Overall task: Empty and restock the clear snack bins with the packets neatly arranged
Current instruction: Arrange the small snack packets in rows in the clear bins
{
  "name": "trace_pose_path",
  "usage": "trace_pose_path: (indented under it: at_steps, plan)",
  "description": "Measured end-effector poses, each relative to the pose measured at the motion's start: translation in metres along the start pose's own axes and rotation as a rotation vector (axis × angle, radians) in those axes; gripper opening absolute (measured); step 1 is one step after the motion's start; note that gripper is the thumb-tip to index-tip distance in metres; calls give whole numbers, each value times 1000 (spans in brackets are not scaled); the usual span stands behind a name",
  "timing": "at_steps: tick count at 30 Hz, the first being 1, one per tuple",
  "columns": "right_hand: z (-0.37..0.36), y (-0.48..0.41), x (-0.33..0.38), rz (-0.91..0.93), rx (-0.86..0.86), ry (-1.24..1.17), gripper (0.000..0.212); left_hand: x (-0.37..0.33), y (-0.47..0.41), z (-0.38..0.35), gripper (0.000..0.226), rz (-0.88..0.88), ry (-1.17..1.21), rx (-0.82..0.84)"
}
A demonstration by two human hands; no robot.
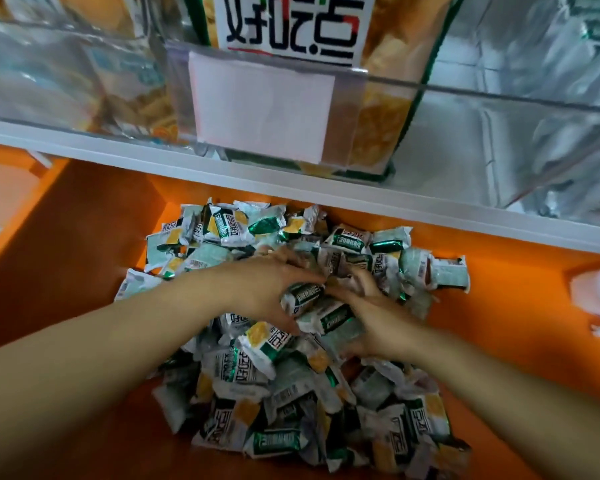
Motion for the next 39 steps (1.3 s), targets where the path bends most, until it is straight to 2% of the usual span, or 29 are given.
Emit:
trace_pose_path:
  at_steps: [4,8,11,15,17,19,22,24,26,28,30,32,35,37,39]
  plan:
    - [-3,15,1,16,-103,-39,77,-1,7,-11,100,81,-90,107]
    - [3,21,-6,-43,-207,-177,63,2,13,-24,106,105,-42,145]
    - [19,26,-19,-126,-331,-284,63,3,20,-31,104,95,123,164]
    - [36,34,-35,-302,-486,-335,67,12,24,-27,88,100,454,179]
    - [32,37,-27,-269,-444,-264,70,10,25,-24,77,116,572,129]
    - [18,38,-11,-179,-296,-209,76,8,22,-21,65,150,623,45]
    - [8,38,6,-80,-130,-198,82,8,20,-19,68,194,652,-2]
    - [14,37,8,-66,-125,-203,87,8,24,-15,70,211,537,-1]
    - [20,34,5,-64,-123,-192,95,2,28,-17,75,186,304,91]
    - [17,30,2,-87,-72,-229,107,-6,31,-28,92,181,106,248]
    - [11,24,3,-102,-30,-244,115,-8,33,-37,105,206,-11,313]
    - [6,16,5,-93,-33,-203,115,-3,32,-43,110,222,-38,285]
    - [6,4,4,-111,-98,-254,98,6,35,-44,107,225,-8,197]
    - [9,-3,-3,-138,-133,-352,89,13,35,-44,107,239,-79,147]
    - [13,-9,-6,-151,-119,-357,92,19,36,-42,107,265,-174,118]
Point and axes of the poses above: each hand's wrist, its own y-axis away from the middle knuckle, its own z-axis out of the back of the hand, x = y × z, the point moved 5 cm from there along -y, towards the middle knuckle, and after that the axes turned 5 degrees about -y, right-handed, at the moved point
